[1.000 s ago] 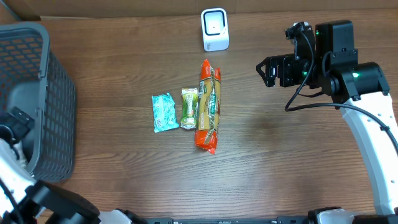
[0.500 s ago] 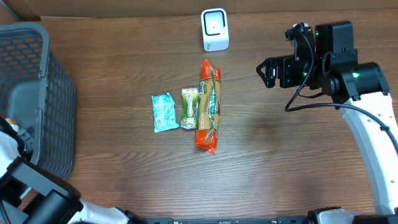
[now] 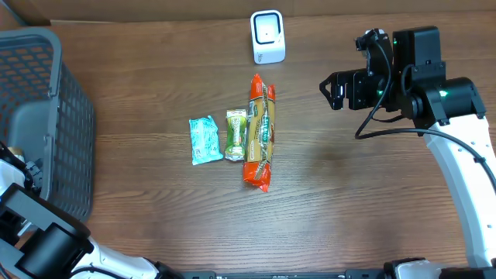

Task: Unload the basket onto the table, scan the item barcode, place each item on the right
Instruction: 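Move the left gripper back into the basket, then grasp the white tube in the basket with the left gripper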

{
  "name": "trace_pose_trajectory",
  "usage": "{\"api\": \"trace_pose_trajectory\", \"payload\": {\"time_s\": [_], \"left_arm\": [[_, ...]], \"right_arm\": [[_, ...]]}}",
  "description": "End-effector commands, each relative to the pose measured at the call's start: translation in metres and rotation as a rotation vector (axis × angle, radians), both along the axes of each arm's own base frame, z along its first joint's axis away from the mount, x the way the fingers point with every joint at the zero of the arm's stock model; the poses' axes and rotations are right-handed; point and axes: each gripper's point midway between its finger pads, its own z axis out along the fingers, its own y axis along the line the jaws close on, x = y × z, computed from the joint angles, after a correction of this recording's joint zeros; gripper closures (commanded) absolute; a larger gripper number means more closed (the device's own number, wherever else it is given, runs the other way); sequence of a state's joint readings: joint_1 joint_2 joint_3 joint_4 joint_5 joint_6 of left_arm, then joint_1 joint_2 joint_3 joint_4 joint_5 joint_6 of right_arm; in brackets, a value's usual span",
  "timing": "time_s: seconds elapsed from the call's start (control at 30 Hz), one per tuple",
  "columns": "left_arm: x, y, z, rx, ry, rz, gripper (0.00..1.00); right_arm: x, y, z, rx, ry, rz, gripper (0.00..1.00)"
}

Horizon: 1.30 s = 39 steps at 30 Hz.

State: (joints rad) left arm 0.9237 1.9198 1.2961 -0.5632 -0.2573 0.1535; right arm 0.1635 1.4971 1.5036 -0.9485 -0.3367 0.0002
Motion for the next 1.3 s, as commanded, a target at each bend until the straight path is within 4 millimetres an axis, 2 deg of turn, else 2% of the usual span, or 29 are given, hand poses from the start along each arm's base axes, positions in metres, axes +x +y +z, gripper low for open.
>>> {"api": "trace_pose_trajectory", "payload": {"time_s": [0.0,0.07,0.13,0.17,0.2,0.23,0.47,0.57,0.67,0.8,1.0,1.17,1.27], "left_arm": [[-0.009,-0.011,-0.041,-0.098,0.065,-0.019,0.00],[-0.012,-0.016,-0.052,-0.129,0.088,-0.019,0.08],[-0.016,-0.020,-0.060,-0.156,0.107,-0.018,0.28],[-0.017,-0.022,-0.061,-0.162,0.110,-0.019,0.46],[-0.017,-0.023,-0.062,-0.165,0.113,-0.018,0.80],[-0.017,-0.023,-0.061,-0.167,0.112,-0.020,0.96],[-0.016,-0.030,-0.061,-0.189,0.107,0.002,0.96],[-0.001,-0.036,-0.055,-0.230,0.047,-0.018,0.96],[0.020,-0.036,-0.034,-0.259,-0.009,-0.049,0.96],[0.055,-0.030,0.015,-0.276,-0.106,-0.083,0.96],[0.108,-0.033,0.123,-0.246,-0.285,-0.151,0.96],[0.140,-0.061,0.221,-0.194,-0.432,-0.262,0.96],[0.151,-0.090,0.274,-0.166,-0.520,-0.322,0.96]], "right_arm": [[0.001,0.001,0.011,0.010,-0.028,0.007,0.00],[0.001,0.001,0.011,0.010,-0.028,0.007,0.00],[0.001,0.001,0.011,0.009,-0.028,0.007,0.00],[0.001,0.001,0.011,0.009,-0.028,0.007,0.00],[0.001,0.001,0.011,0.009,-0.028,0.007,0.00],[0.001,0.001,0.011,0.009,-0.029,0.007,0.00],[0.002,0.001,0.012,0.010,-0.032,0.007,0.00],[0.002,0.001,0.012,0.010,-0.033,0.007,0.00],[0.003,0.001,0.012,0.010,-0.036,0.007,0.00],[0.003,0.001,0.012,0.010,-0.036,0.007,0.00],[0.002,0.001,0.012,0.010,-0.035,0.007,0.00],[0.003,0.001,0.012,0.010,-0.036,0.007,0.00],[0.002,0.001,0.012,0.010,-0.035,0.007,0.00]]}}
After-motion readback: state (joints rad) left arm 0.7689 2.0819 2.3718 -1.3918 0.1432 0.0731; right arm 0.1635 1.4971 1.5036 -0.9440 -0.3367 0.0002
